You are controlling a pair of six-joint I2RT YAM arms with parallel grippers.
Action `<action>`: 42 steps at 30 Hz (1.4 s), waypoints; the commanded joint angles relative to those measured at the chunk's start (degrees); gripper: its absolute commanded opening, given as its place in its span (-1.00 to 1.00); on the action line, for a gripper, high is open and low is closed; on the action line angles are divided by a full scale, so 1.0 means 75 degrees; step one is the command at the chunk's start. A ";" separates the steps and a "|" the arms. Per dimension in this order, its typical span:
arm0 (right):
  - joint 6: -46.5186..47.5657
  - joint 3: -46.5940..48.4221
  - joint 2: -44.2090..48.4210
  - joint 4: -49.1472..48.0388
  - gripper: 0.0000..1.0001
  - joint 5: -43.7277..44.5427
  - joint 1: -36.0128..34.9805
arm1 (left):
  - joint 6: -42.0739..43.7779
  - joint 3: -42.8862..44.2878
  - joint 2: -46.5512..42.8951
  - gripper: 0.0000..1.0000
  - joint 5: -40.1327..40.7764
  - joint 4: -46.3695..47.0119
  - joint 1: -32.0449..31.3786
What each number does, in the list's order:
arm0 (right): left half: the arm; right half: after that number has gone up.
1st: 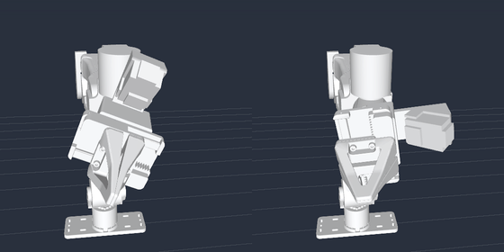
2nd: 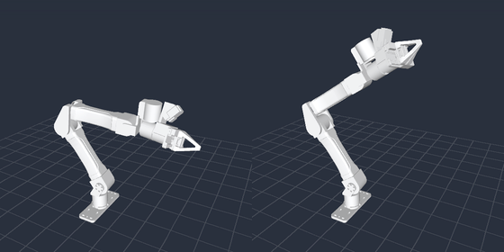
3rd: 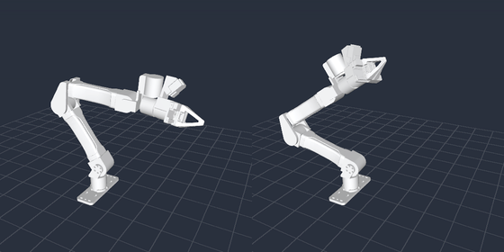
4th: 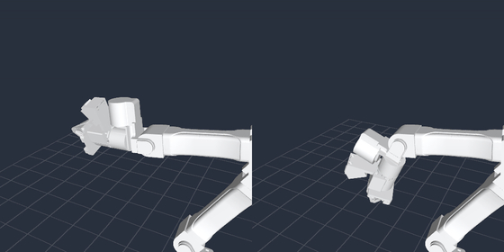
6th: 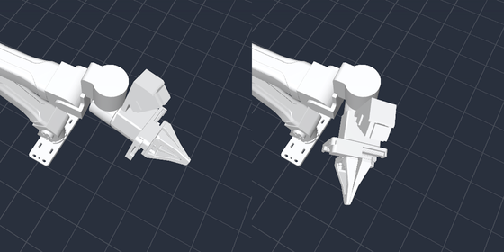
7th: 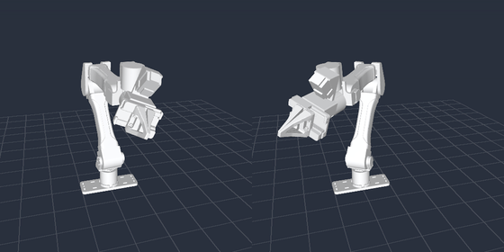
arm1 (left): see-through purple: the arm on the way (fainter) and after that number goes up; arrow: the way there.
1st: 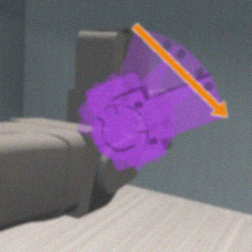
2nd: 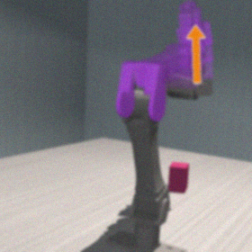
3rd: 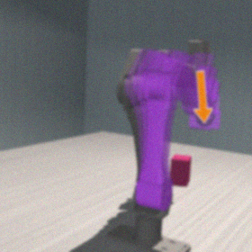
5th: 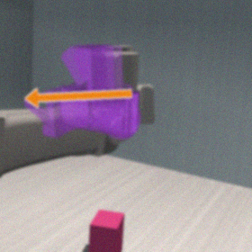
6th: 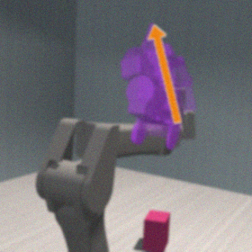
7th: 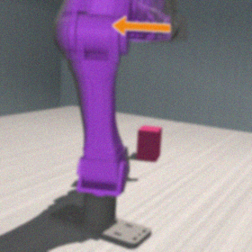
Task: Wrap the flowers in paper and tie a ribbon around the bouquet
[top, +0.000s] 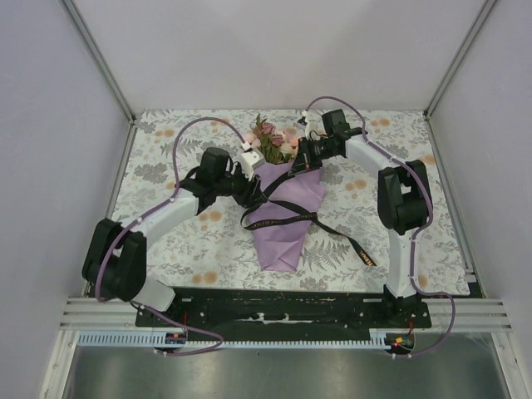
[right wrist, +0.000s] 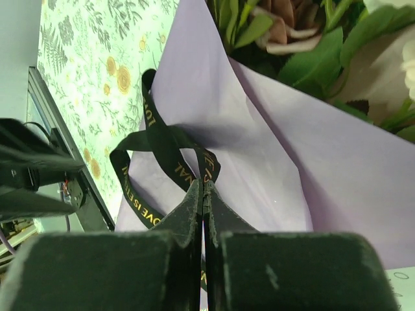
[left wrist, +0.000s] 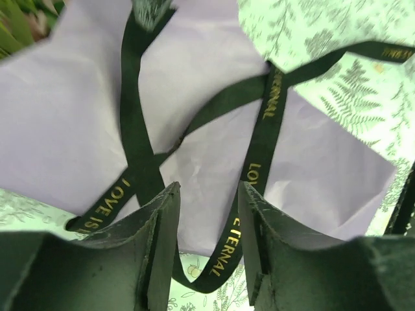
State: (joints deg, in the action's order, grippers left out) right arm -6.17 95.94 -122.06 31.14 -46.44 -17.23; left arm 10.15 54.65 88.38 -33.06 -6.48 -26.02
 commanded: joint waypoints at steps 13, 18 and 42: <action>-0.0056 -0.0077 0.1051 -0.0799 -1.00 -0.0803 0.0013 | 0.0134 0.2051 0.1879 0.20 -0.0571 0.0817 0.0083; -0.0173 -0.0101 0.1251 -0.0882 -1.00 -0.1284 0.0013 | 0.0275 0.2380 0.2290 0.20 -0.0514 0.1203 -0.0034; 0.0132 -0.0265 0.1591 -0.0530 -1.00 -0.1754 0.0083 | 0.1645 0.0939 0.1060 0.80 -0.0818 0.2318 0.0294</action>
State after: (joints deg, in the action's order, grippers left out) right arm -6.98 94.11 -112.75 26.96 -58.15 -16.73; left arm 16.67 62.61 100.62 -34.98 7.44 -24.23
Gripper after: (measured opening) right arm 0.007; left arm 0.892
